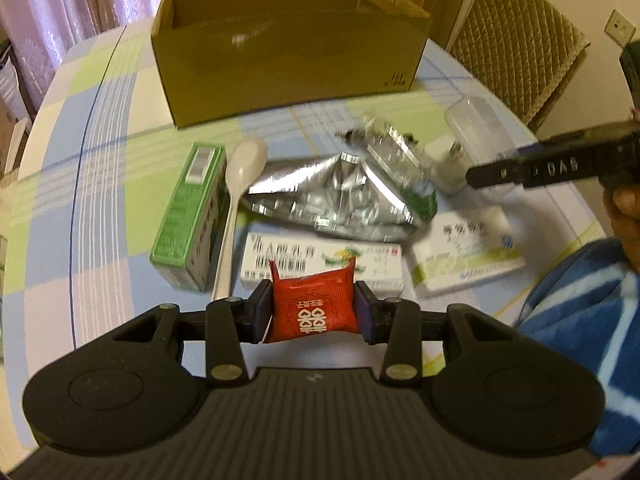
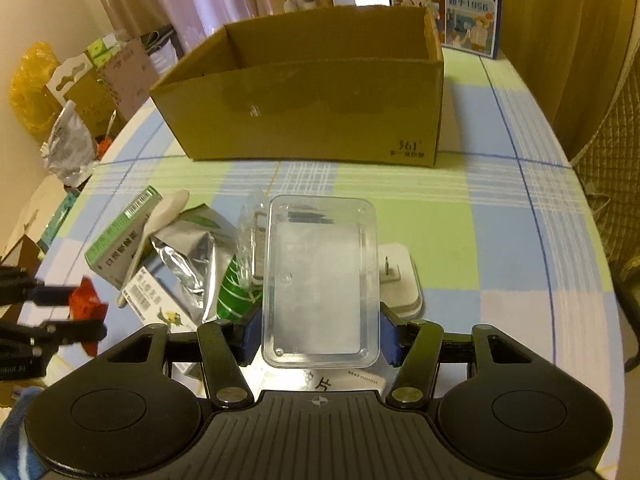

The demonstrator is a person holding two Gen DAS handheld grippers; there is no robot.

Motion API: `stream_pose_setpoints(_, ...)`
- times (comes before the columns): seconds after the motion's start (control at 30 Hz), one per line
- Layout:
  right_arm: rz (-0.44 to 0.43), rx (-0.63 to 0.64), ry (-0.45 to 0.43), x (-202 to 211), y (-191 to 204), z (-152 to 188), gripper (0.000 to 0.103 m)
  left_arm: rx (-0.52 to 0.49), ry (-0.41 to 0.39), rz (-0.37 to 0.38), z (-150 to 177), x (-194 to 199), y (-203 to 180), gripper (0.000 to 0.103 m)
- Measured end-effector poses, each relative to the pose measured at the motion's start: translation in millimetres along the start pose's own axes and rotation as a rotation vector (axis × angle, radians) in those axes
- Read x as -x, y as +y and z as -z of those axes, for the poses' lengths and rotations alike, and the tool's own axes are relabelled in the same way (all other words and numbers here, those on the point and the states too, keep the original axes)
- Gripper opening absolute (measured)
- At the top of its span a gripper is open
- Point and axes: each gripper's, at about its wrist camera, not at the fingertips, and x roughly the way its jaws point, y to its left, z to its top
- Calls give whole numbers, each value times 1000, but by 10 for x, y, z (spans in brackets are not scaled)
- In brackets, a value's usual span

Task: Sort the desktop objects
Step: 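Carry both items into the cardboard box and open both tools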

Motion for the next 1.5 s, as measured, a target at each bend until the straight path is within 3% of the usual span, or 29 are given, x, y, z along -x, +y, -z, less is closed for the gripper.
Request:
stream_pose_setpoints(0.2,12,29,-45,119,-12,-300,54,-17,-52,16,-400,79,-24,37)
stream_pose_setpoints(0.47,46,91,-121,158,-41,-1041,54,-49,-119,-10,-1139,53,95,37)
stream_pose_setpoints(0.93,69,119,-113,-401,-106,-2226,54,-15,-203,-72,-2299,-319,483,37)
stream_pose_setpoints(1.13,90,110,-72,-811,-172,-2378,54,6,-187,-76,-2587,-717,640,37)
stream_pose_setpoints(1.5,103,84,-22,-1235,-306,-2309,54,8,-156,-79,-2606,-1221,721,37)
